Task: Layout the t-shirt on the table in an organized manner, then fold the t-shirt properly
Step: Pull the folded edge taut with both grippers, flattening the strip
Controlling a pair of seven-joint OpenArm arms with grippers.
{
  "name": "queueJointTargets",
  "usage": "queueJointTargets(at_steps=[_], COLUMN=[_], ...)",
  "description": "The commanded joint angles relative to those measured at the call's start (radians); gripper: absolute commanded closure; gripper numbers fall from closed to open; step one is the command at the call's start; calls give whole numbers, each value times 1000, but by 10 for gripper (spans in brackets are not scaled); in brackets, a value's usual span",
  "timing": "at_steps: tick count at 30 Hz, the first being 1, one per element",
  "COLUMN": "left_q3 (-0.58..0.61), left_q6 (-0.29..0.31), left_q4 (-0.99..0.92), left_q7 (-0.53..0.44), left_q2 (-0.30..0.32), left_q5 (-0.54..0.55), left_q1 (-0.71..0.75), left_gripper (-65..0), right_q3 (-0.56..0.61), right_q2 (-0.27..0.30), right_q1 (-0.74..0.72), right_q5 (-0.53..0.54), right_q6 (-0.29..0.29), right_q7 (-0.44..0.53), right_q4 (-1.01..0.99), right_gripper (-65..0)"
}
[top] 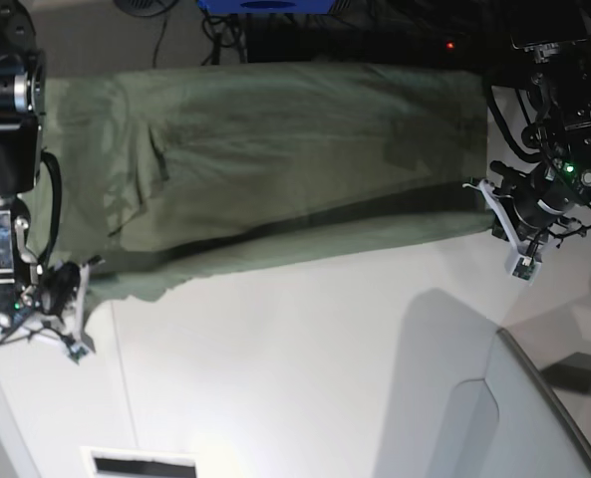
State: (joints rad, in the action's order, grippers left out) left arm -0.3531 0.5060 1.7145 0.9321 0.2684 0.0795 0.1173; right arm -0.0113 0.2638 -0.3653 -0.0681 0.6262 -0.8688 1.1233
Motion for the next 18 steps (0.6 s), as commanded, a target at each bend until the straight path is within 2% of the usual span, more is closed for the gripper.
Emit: queueJointTargets(at_steps=[1,7,11,18], left_q3=[-4,-4,-4,-4], left_q6=[0,0,0,1], left_q4=[12,-37,-87,-135], left_q7=[-11,-17,-95,-146], left_q2=[12,32,32,32], left_q5=[3,3,3,3], left_q1=[-11,-11,11,32], left_gripper=[0,0,0,0], right_q3=[-22,-80,-106,-108], right_q2=[15,12,10,-5], right_q1=[-21,48,84,133], right_q5=[-5,-5,-5,-5], right_q6=[-4,-4,-4,-4], right_q7=[-13,-51,-79,-108], right_q4=[31,122,160,206], right_gripper=[0,0,0,0])
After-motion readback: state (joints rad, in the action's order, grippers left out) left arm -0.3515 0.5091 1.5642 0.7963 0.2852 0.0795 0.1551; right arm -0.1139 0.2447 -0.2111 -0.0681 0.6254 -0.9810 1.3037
